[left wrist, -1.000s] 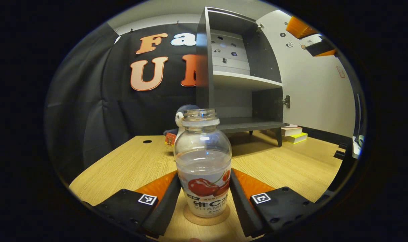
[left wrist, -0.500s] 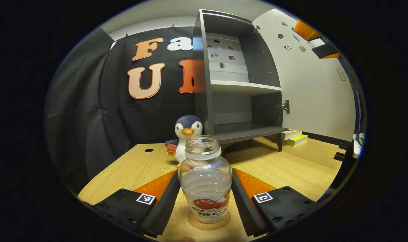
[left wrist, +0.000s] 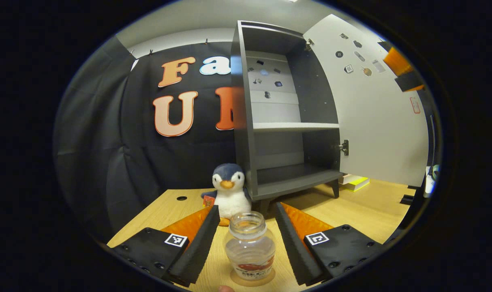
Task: Open the cabinet door with the right hand, grasp the bottle in the cabinet with the left hand and place it on the coaster, then close the cabinet door with the right hand.
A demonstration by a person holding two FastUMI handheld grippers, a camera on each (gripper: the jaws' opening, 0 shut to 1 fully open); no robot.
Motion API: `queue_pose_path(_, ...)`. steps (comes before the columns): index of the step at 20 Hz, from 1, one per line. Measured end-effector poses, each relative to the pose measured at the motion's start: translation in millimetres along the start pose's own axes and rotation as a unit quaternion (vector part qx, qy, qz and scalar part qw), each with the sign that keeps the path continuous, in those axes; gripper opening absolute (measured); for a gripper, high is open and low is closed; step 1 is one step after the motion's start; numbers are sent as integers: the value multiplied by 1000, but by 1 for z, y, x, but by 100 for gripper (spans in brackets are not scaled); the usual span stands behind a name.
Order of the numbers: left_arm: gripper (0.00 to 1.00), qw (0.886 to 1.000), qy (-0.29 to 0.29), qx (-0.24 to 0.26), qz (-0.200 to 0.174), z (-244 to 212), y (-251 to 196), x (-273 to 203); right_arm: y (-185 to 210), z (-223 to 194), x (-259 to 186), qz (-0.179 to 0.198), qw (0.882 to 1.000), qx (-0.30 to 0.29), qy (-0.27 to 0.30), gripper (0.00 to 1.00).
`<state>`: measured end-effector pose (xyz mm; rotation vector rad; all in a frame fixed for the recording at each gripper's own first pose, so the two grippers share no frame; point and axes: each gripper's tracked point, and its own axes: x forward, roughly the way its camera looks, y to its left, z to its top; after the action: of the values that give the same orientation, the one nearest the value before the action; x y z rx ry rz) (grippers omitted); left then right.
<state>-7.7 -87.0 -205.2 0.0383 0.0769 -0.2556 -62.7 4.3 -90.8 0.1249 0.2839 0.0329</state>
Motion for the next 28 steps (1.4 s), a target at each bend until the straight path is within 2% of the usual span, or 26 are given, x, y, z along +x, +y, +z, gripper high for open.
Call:
queue_pose_path(5,90,1000,-11,11,19,49,-3,0,-36,24,-11,-15,999,-20,-26,94)
queue_pose_path(11,90,999,-23,-21,31,110,-15,-13,-76,36,-29,-26,999,-4,-26,93)
queue_pose_path(17,90,999,-13,-6,36,160,-35,-25,-123,41,-56,-65,998,0,-25,94)
queue_pose_path(23,90,999,-28,-27,36,197,-49,-39,-193,57,-94,-131,991,2,-40,94)
queue_pose_path(28,89,998,-36,-30,50,212,-51,-47,-270,74,-126,-211,976,-8,-60,93)
